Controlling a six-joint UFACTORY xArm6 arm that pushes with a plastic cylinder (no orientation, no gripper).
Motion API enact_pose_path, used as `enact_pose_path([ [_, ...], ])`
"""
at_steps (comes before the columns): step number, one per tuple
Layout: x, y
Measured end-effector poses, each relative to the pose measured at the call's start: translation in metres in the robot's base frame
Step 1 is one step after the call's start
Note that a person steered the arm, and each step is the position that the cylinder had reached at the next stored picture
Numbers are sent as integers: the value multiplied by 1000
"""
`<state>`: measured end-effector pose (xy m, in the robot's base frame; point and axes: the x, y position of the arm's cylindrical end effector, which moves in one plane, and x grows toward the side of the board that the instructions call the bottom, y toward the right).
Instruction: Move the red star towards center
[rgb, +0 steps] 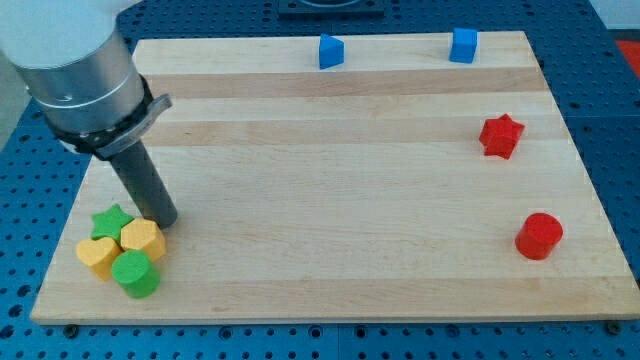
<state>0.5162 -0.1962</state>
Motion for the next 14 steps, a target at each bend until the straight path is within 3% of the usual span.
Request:
enact_pose_path([
  [5, -38, 24],
  [7, -90, 162],
  [9, -63, 291],
  [11, -62, 432],
  [12, -73, 454],
  [14, -90, 380],
])
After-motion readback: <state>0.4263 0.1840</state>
